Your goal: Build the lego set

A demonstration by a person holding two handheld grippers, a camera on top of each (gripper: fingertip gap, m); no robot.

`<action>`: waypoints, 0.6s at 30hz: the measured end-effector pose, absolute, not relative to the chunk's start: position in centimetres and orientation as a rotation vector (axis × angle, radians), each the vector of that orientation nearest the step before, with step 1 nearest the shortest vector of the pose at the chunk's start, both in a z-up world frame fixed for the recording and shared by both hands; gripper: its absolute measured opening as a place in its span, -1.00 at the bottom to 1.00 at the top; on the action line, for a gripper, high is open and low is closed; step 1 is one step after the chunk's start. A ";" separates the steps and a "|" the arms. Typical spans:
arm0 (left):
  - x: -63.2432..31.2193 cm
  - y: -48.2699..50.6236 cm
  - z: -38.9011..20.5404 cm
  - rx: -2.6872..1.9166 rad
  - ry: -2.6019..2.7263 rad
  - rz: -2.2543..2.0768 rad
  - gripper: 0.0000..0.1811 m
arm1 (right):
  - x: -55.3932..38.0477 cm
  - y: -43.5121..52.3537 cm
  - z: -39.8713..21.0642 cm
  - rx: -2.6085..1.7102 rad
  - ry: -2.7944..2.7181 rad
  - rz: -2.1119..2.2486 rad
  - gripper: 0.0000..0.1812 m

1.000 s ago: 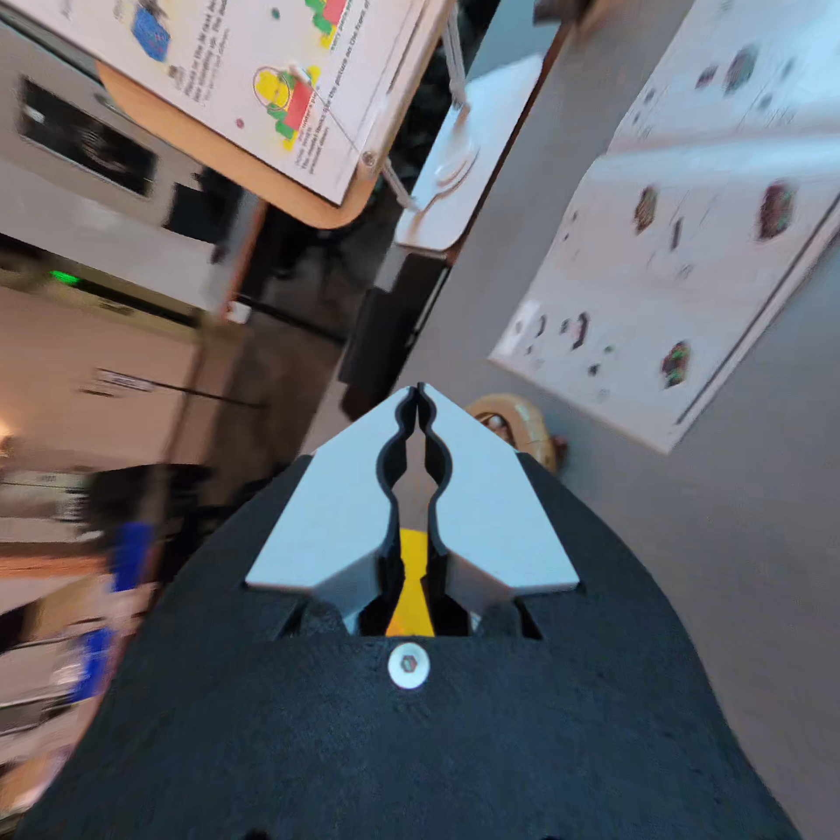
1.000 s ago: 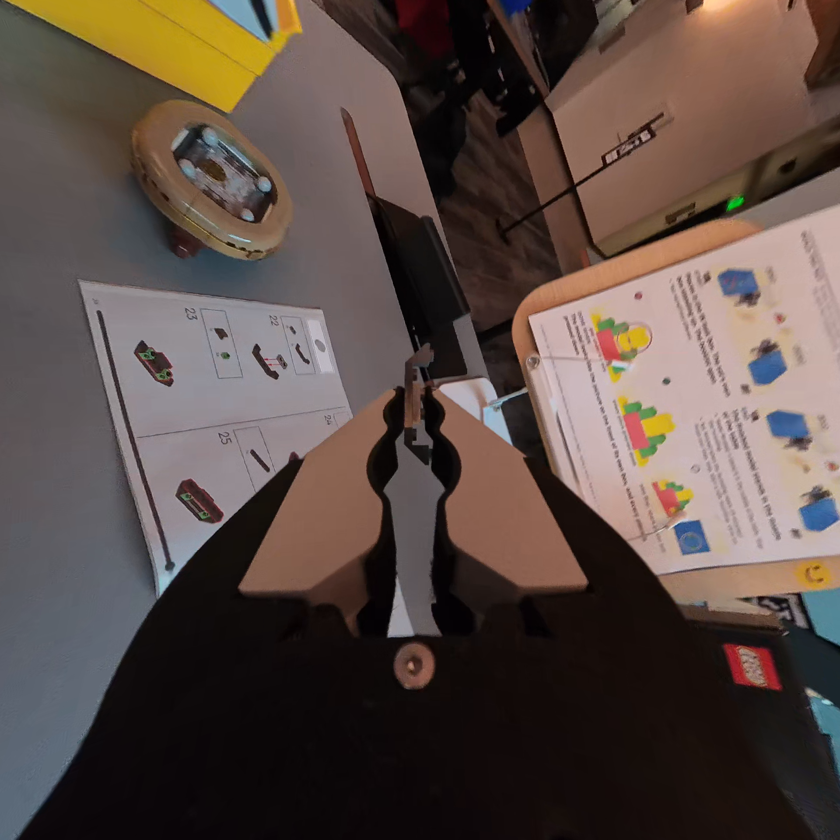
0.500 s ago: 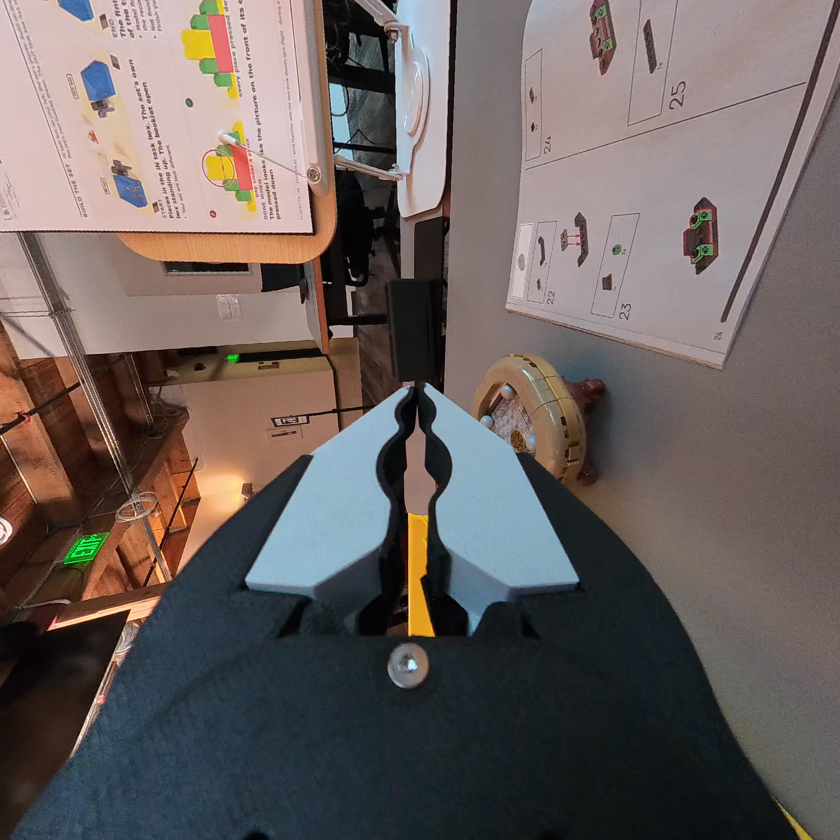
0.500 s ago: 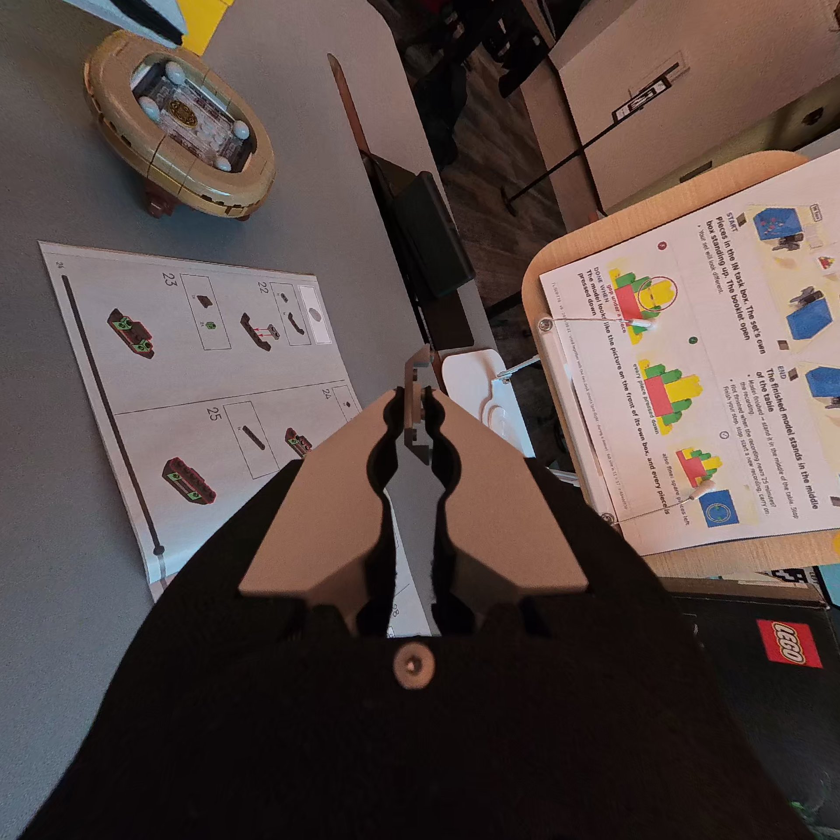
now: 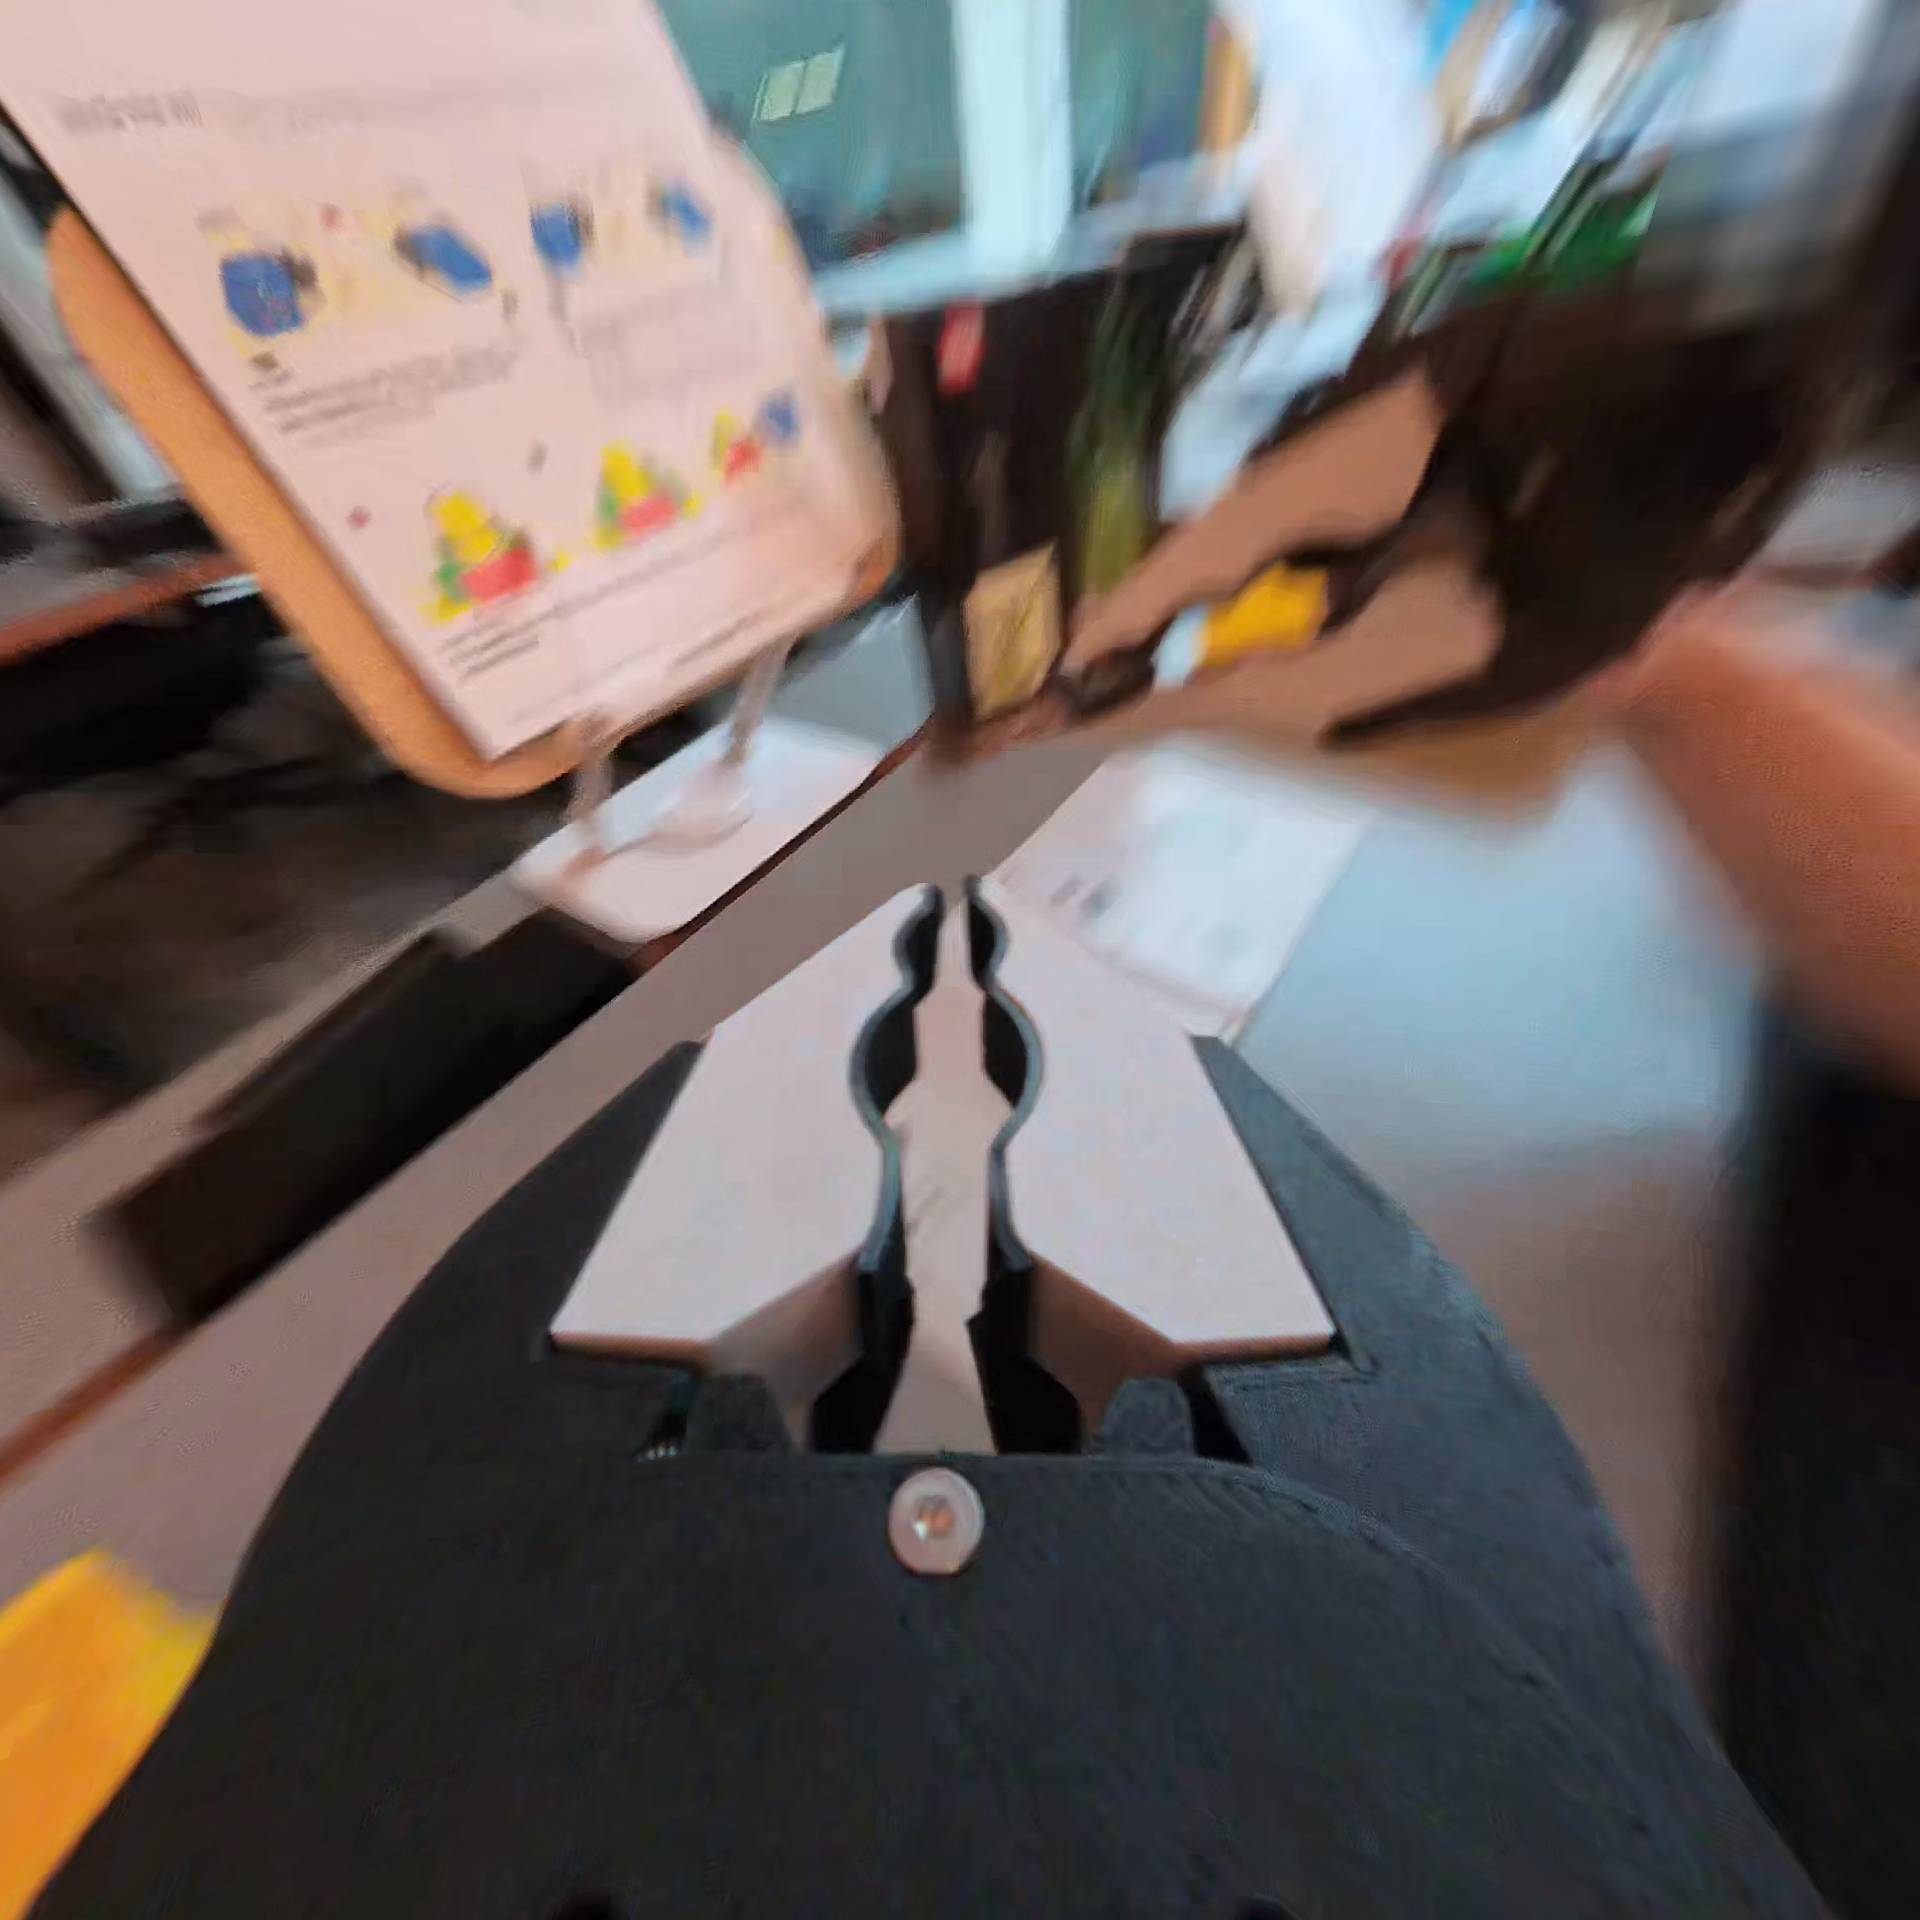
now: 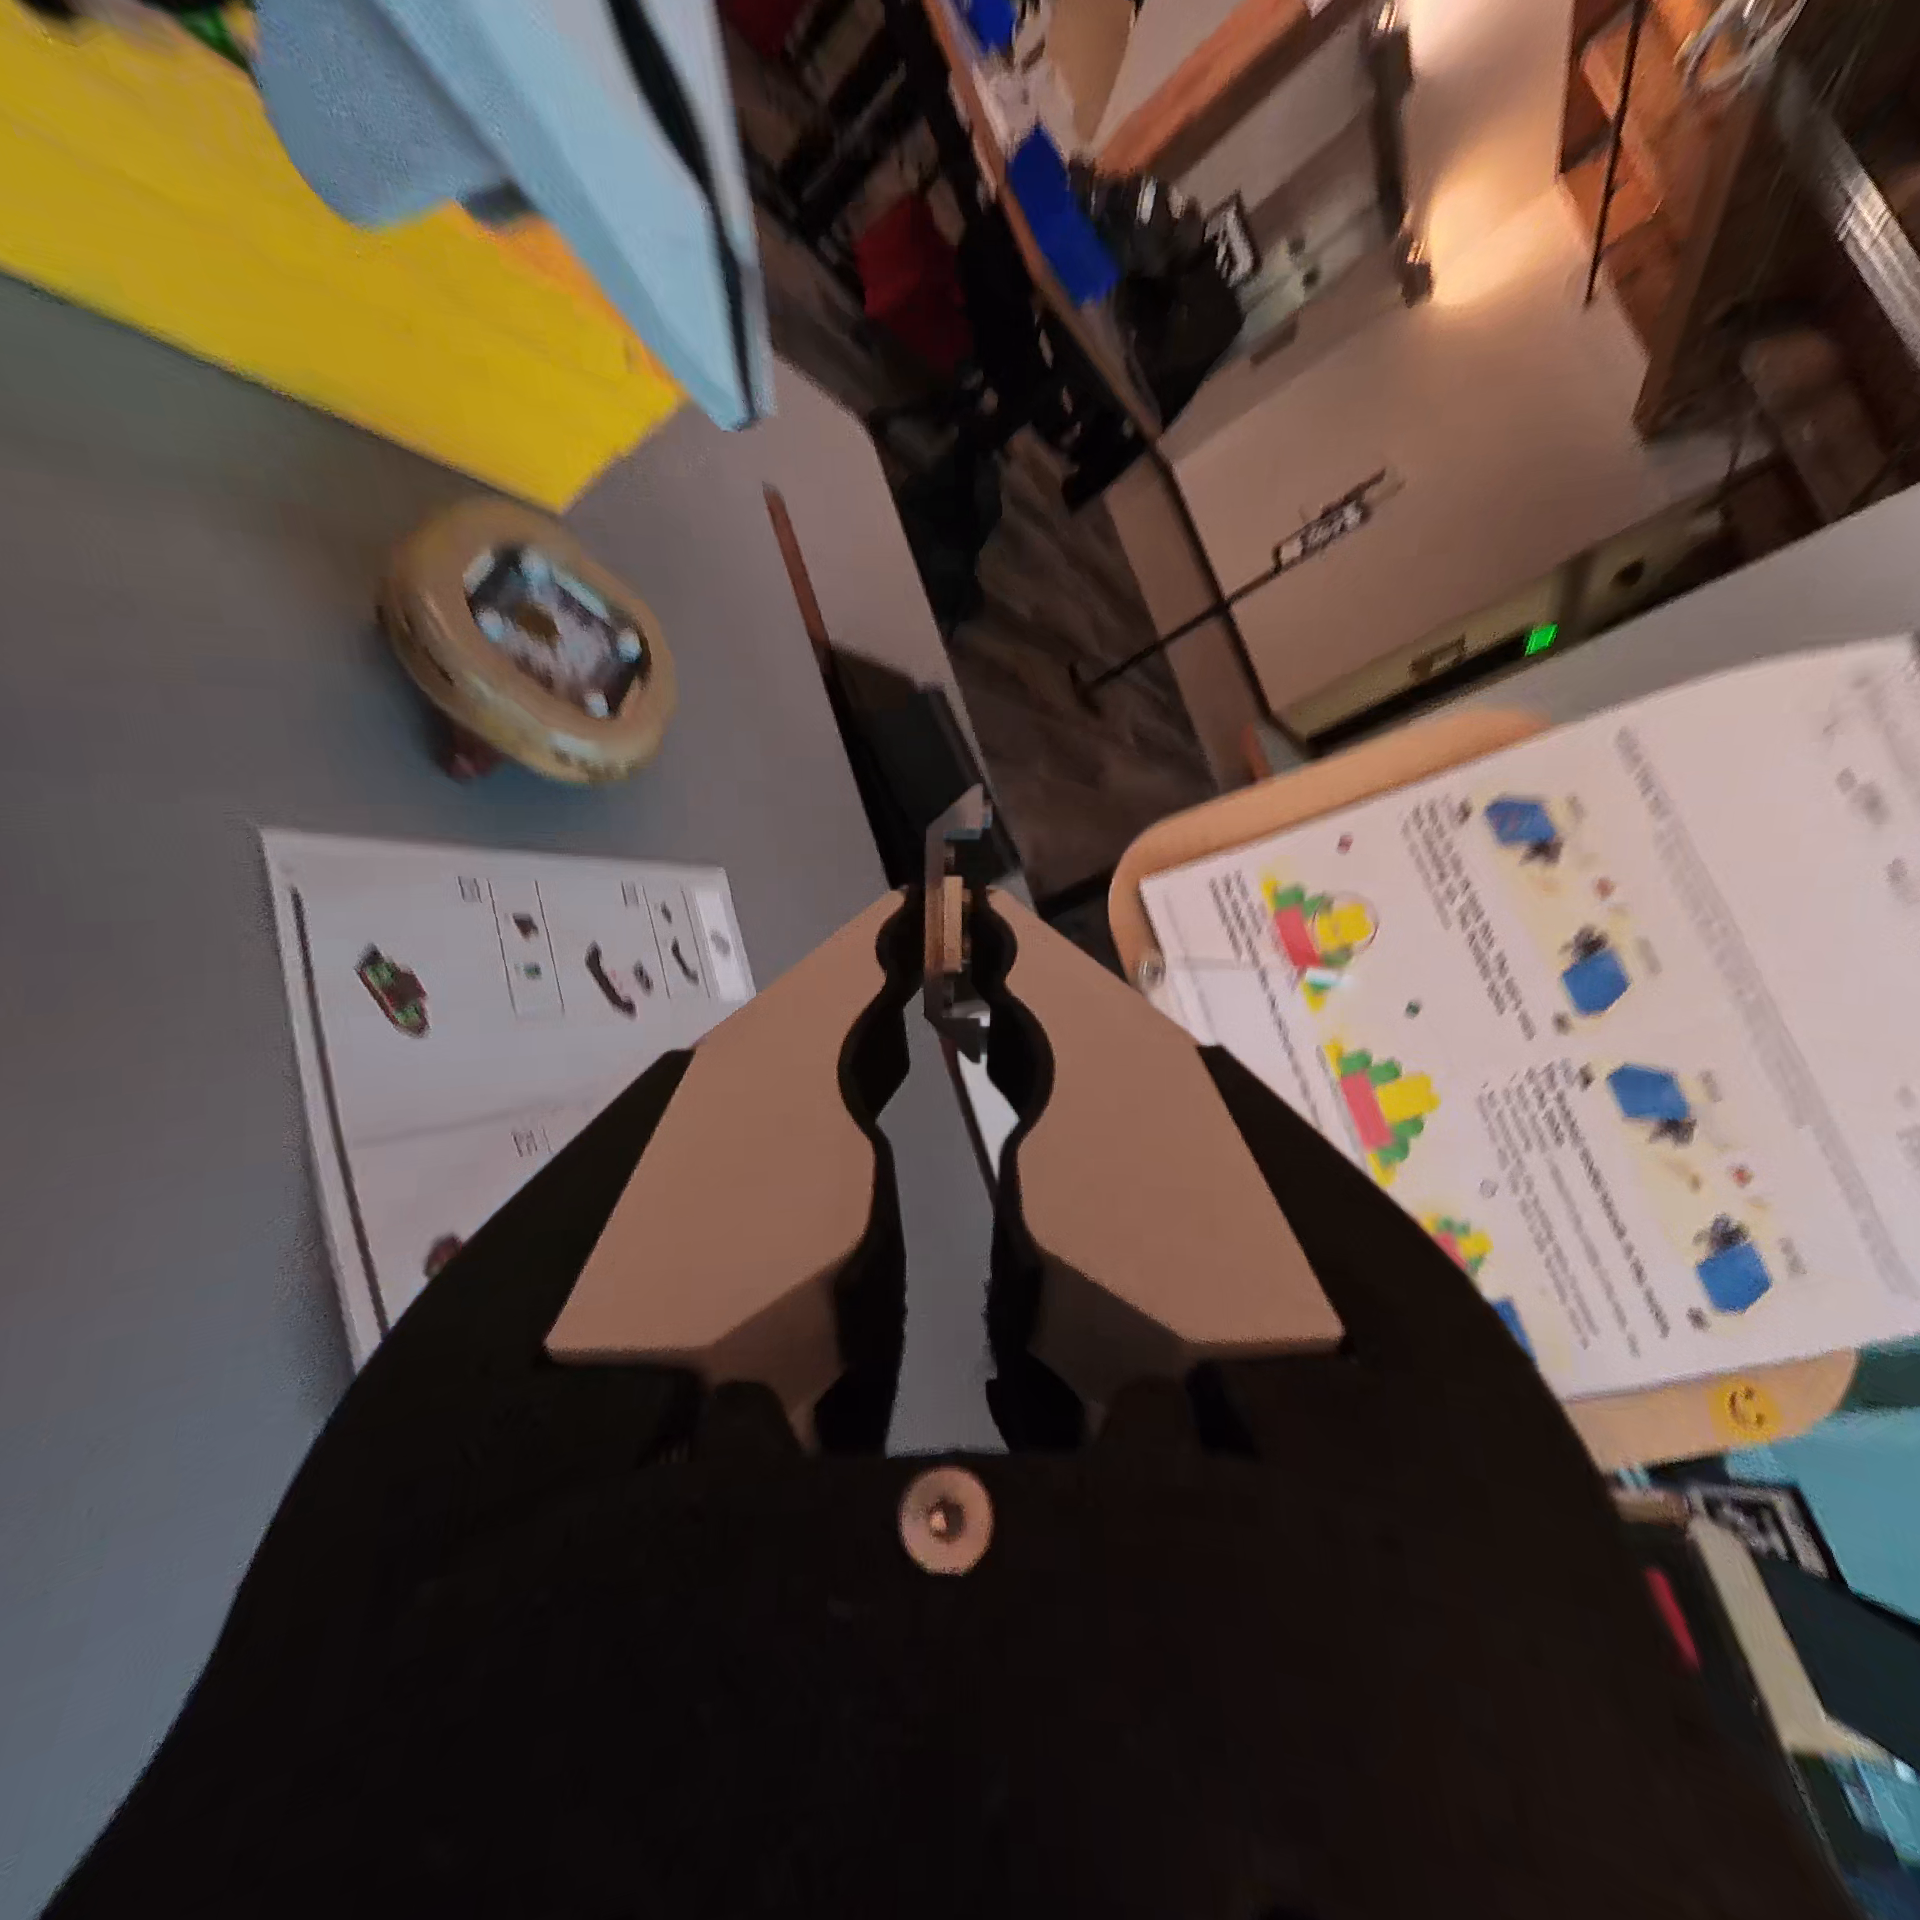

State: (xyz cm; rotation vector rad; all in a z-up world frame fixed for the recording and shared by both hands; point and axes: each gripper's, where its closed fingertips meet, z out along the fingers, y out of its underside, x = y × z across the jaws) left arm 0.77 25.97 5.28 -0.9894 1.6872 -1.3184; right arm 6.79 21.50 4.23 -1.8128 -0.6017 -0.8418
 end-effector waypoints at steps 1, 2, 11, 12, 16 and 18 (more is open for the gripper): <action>0.2 25.9 7.1 -1.006 1.603 -1.522 -0.81 | 5.6 21.7 5.1 -1.775 -0.621 -0.832 -0.93; -0.2 26.0 8.2 -1.029 1.543 -1.671 -0.66 | 4.3 21.9 6.0 -1.739 -0.643 -0.825 -0.93; -2.6 22.1 9.6 -1.044 1.595 -2.308 -0.81 | -2.1 22.8 8.3 -1.634 -0.807 -0.879 -0.94; -2.7 22.0 9.5 -1.038 1.610 -2.308 -0.80 | -2.1 22.8 8.2 -1.639 -0.811 -0.881 -0.94; -2.8 21.6 9.2 -1.021 1.664 -2.251 -0.70 | -2.0 22.9 7.9 -1.655 -0.803 -0.854 -0.93; -2.6 21.5 8.6 -1.039 1.684 -2.202 -0.80 | -2.3 23.1 7.7 -1.648 -0.818 -0.850 -0.94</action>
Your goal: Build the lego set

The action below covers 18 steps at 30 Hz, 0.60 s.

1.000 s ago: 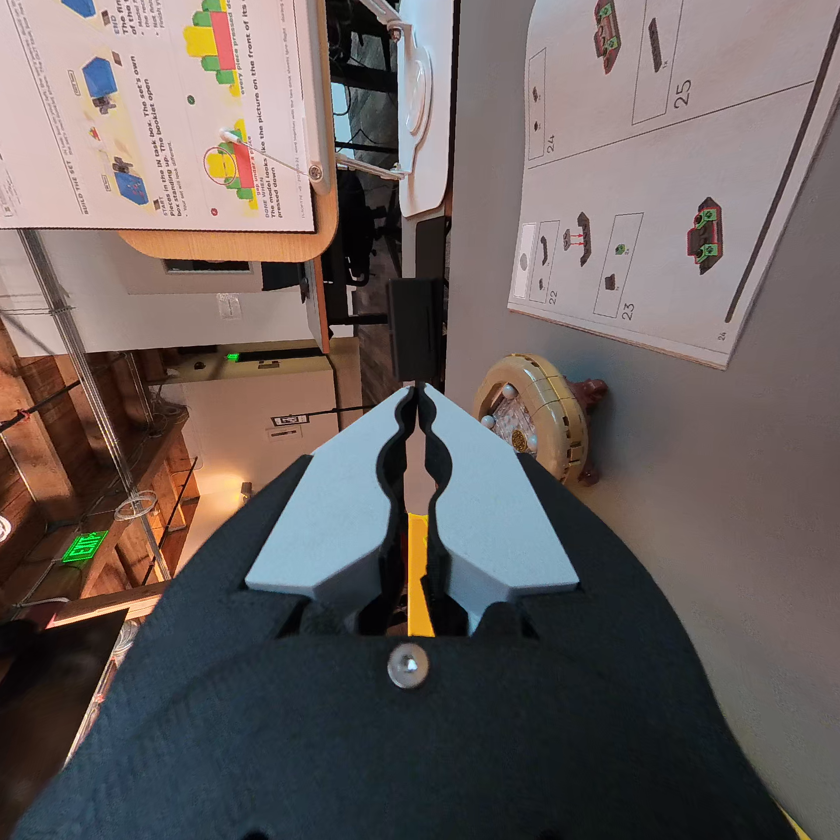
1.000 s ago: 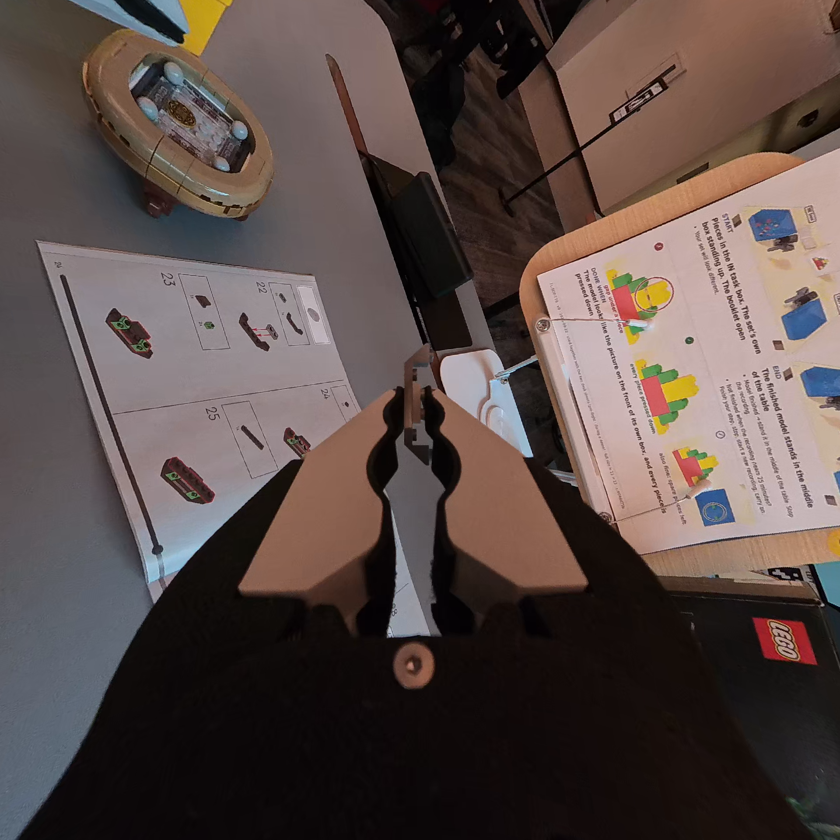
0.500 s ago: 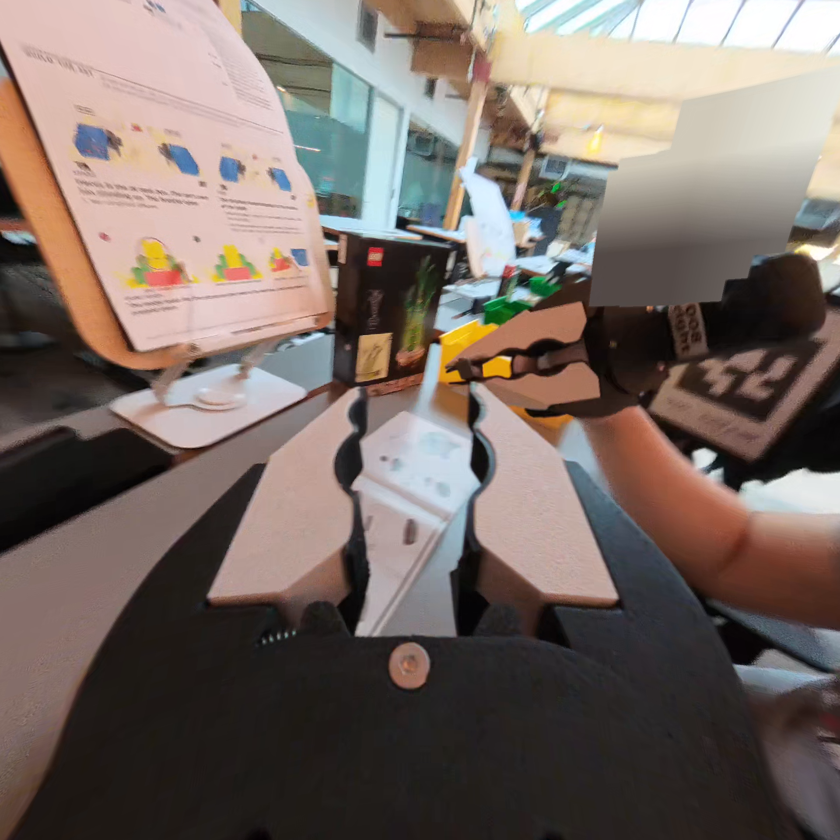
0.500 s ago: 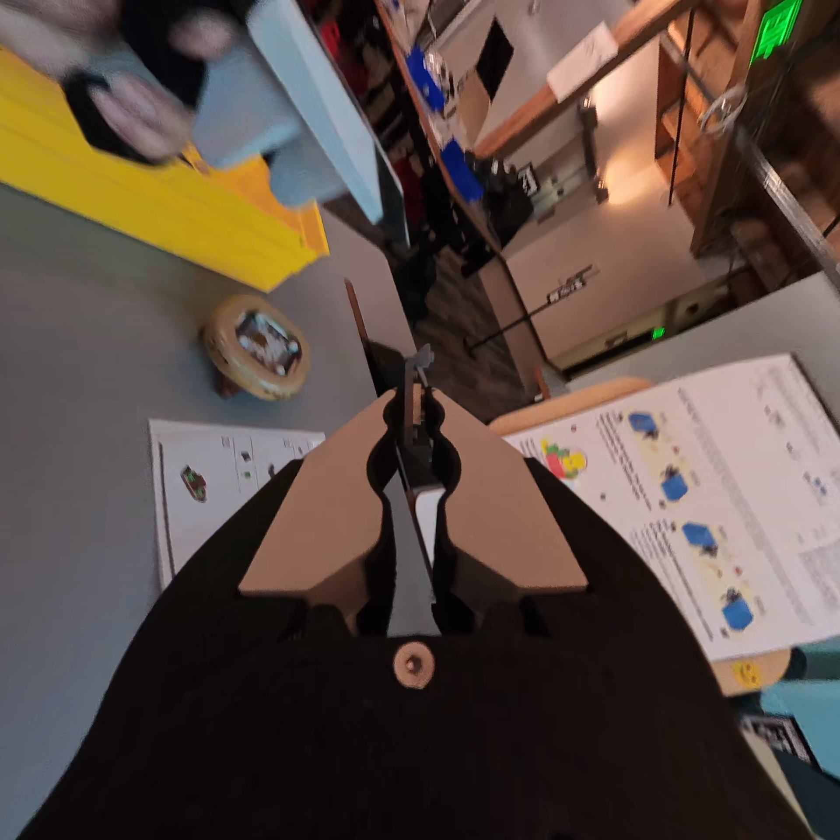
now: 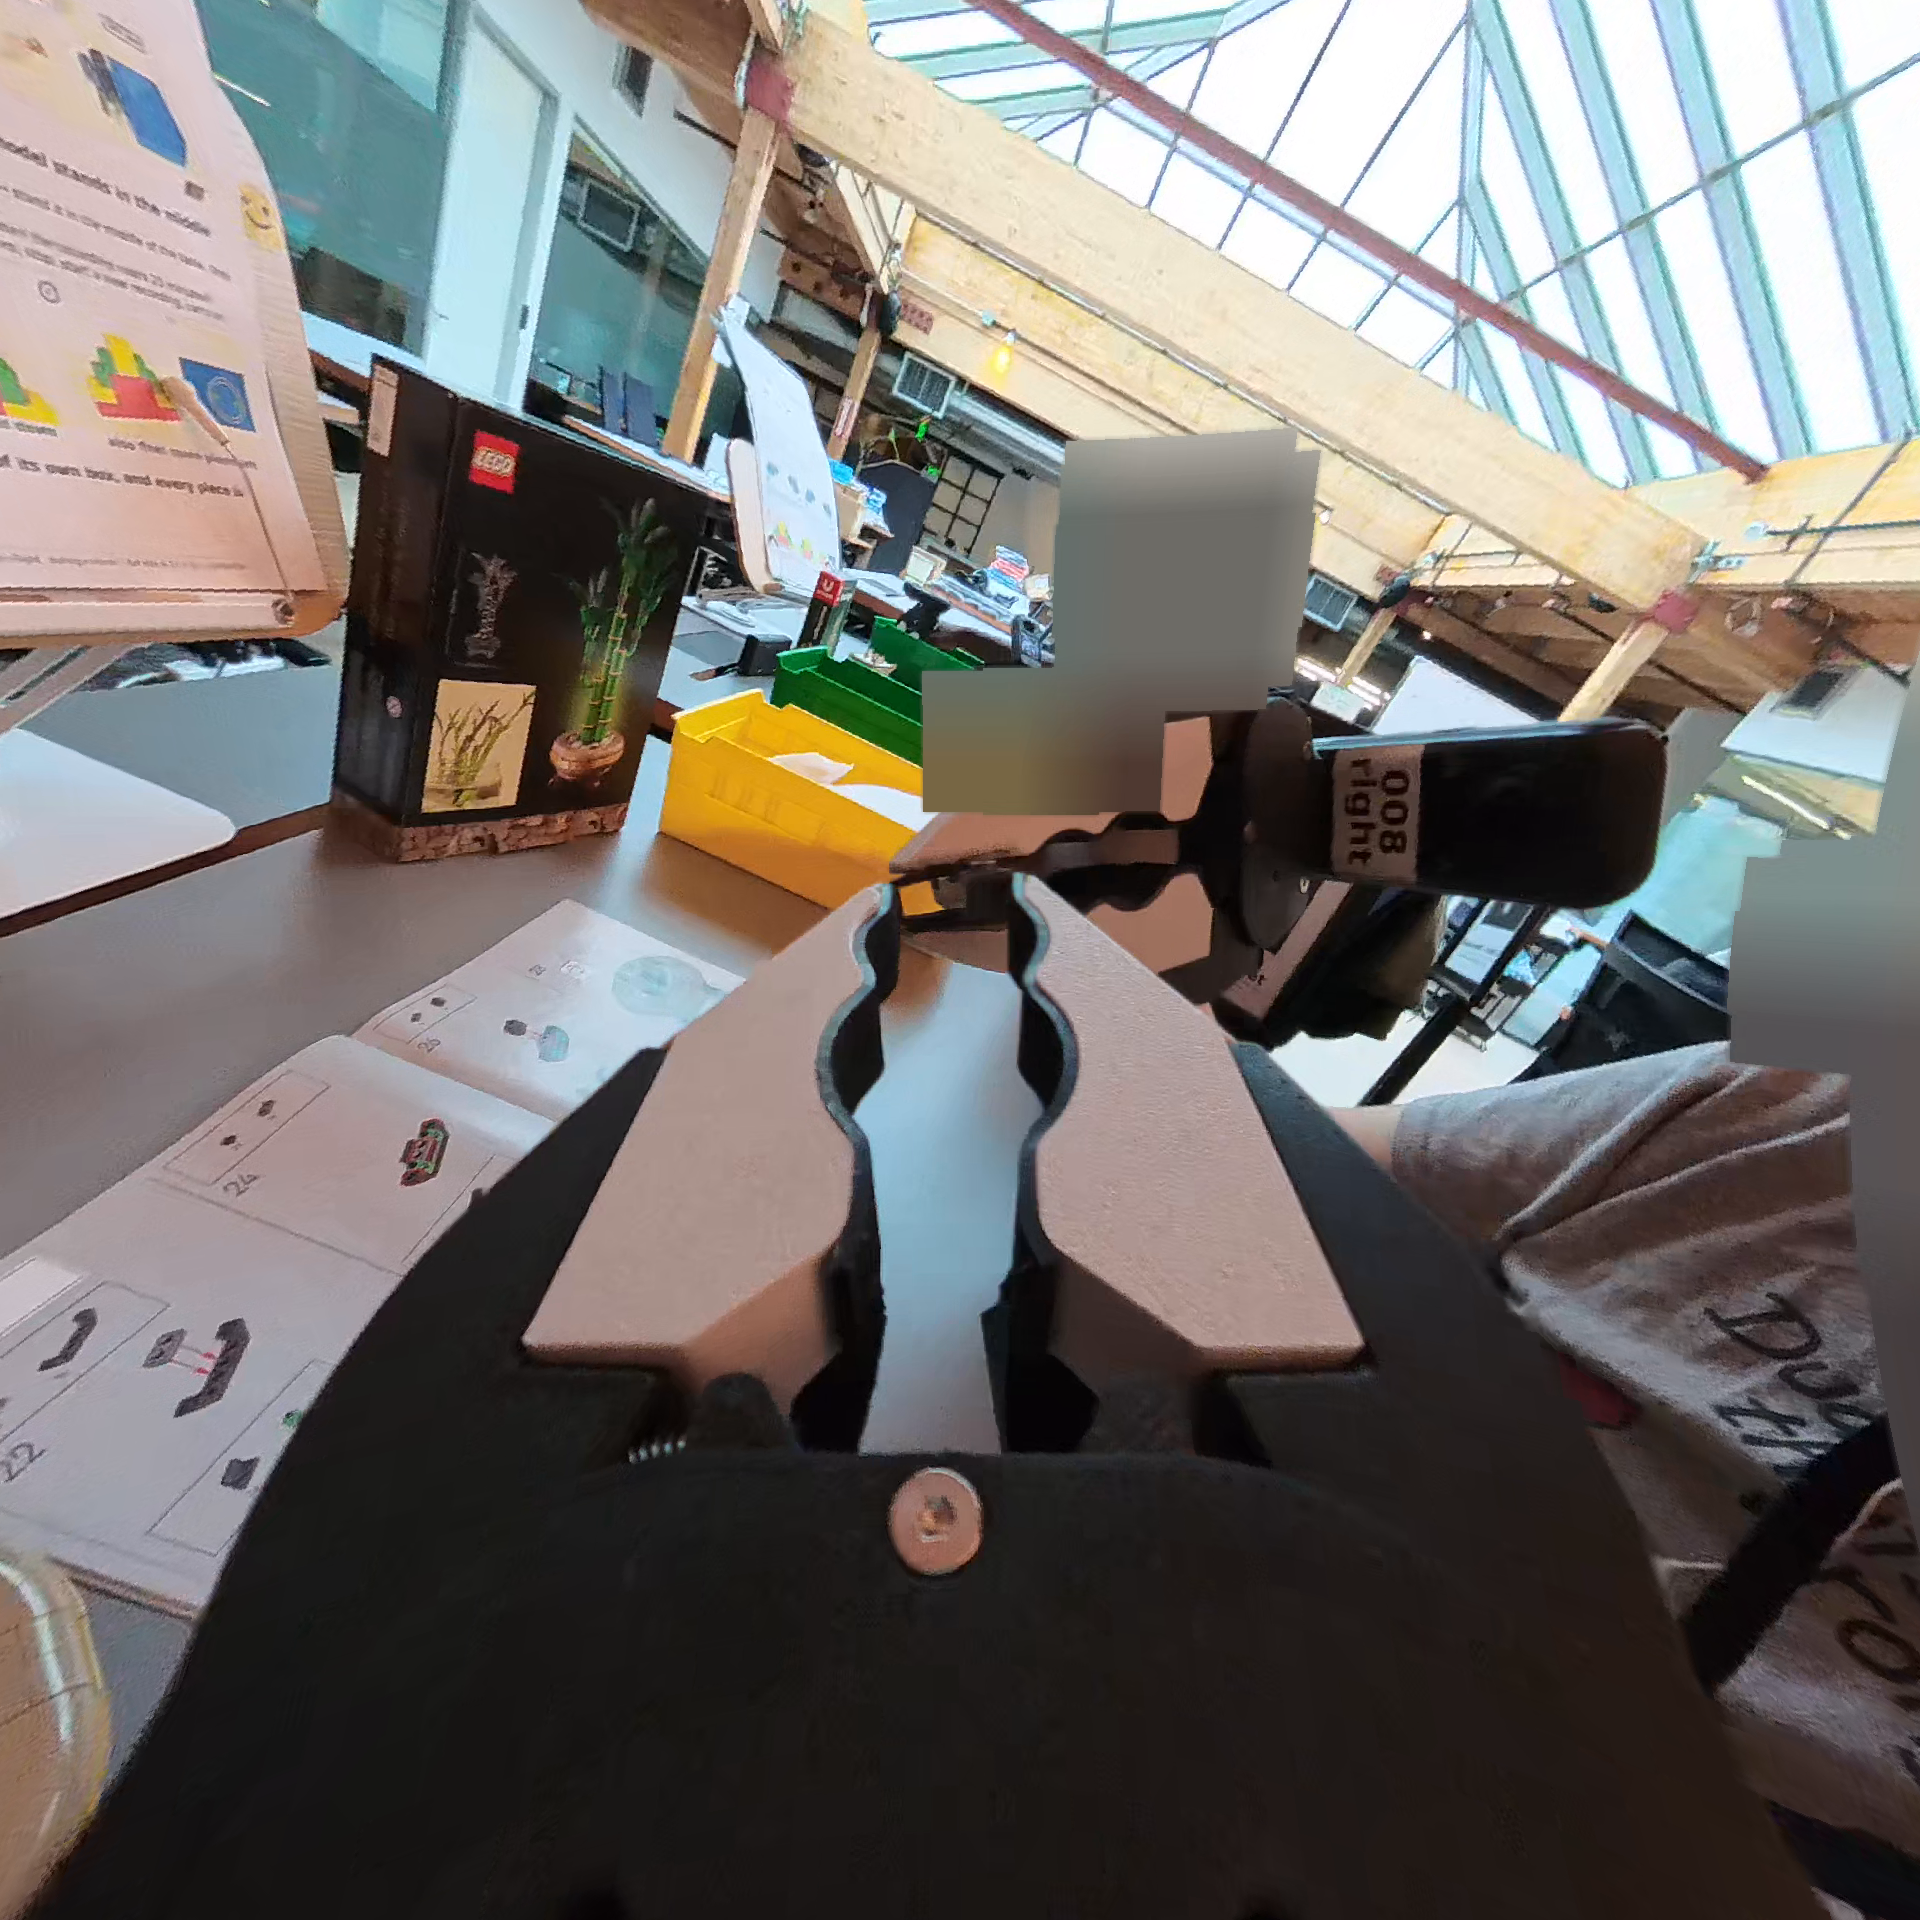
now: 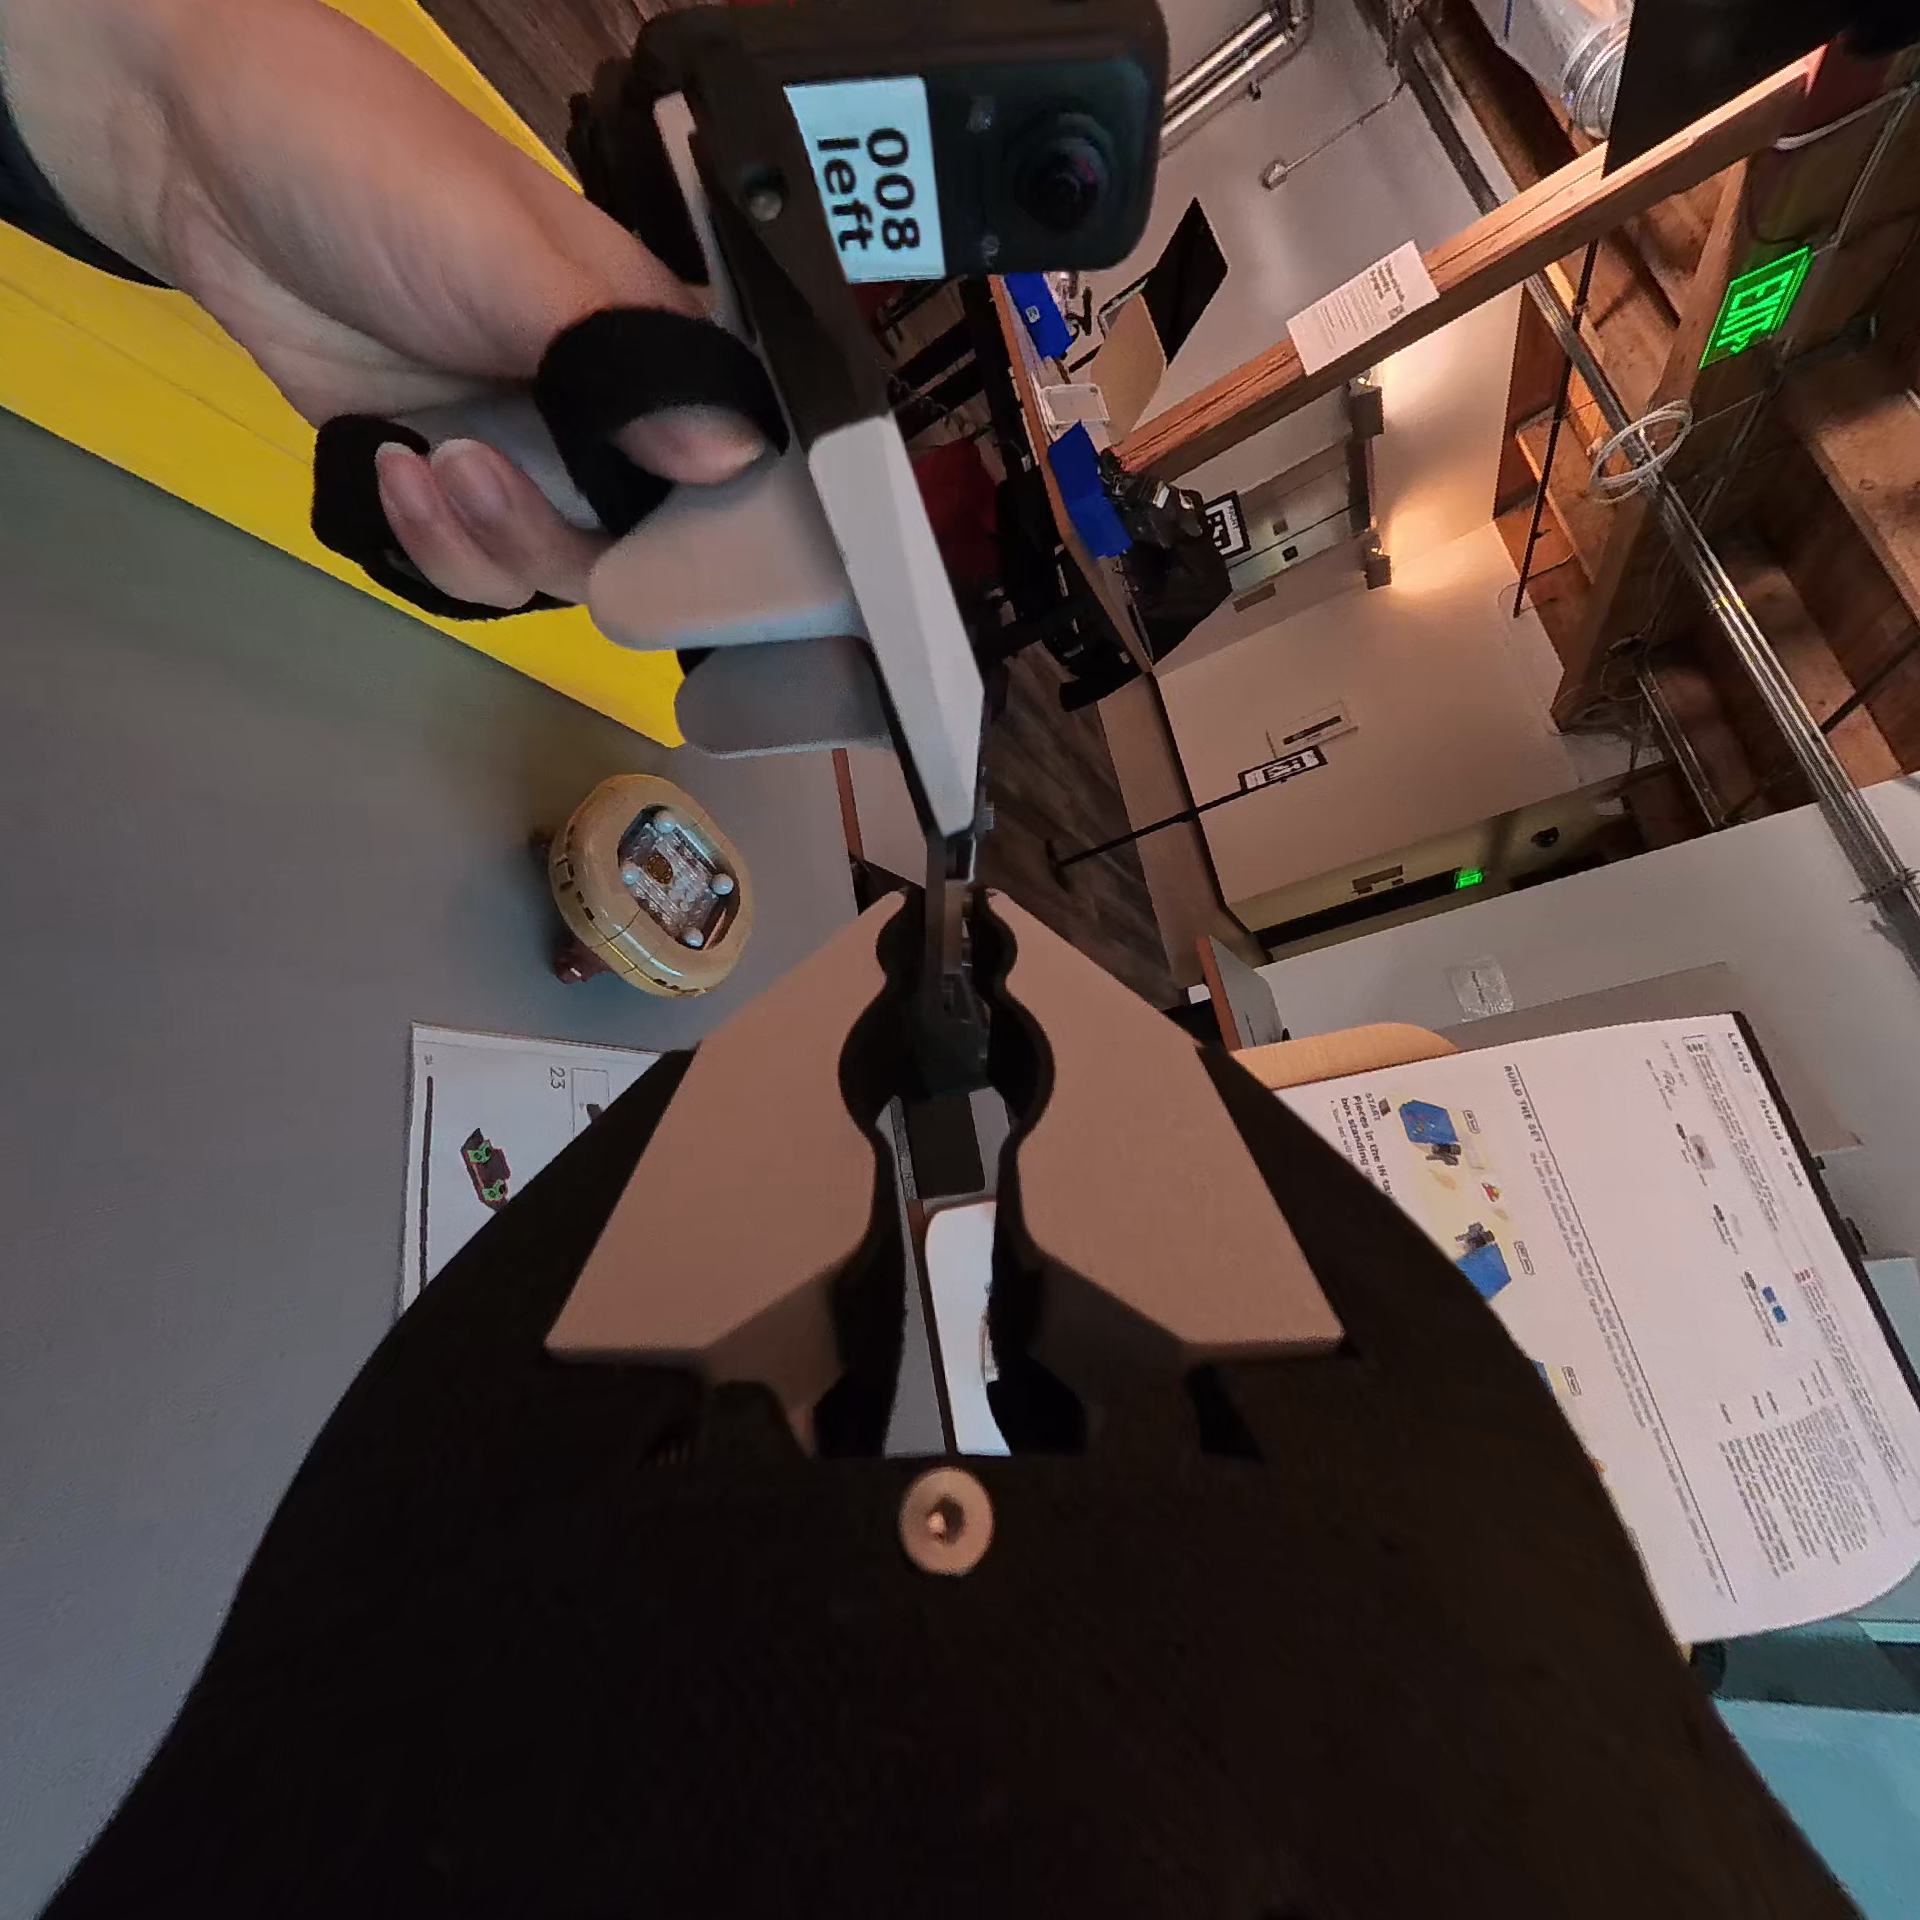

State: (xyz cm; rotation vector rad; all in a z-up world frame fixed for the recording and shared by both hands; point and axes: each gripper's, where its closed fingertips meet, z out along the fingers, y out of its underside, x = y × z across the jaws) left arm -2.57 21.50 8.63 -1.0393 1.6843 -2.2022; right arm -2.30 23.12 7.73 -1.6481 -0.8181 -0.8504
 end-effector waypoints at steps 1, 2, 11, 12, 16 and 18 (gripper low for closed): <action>-2.7 21.3 8.6 -1.021 1.697 -2.208 -0.92 | -2.1 23.2 7.5 -1.664 -0.818 -0.861 -0.94; -2.6 21.4 8.4 -1.036 1.704 -2.189 -0.93 | -1.9 23.3 7.2 -1.677 -0.822 -0.876 -0.94; -2.2 21.9 7.9 -1.083 1.690 -2.174 -0.94 | -1.1 24.0 6.7 -1.692 -0.818 -0.987 -0.91; -2.2 22.0 7.9 -1.087 1.686 -2.175 -0.94 | -0.9 24.0 6.6 -1.694 -0.814 -1.006 -0.89; -2.0 22.1 7.8 -1.078 1.680 -2.132 -0.94 | -0.5 24.3 6.1 -1.720 -0.819 -1.036 -0.86; -1.9 22.2 7.8 -1.069 1.681 -2.106 -0.94 | -0.6 24.3 6.0 -1.722 -0.824 -1.044 -0.85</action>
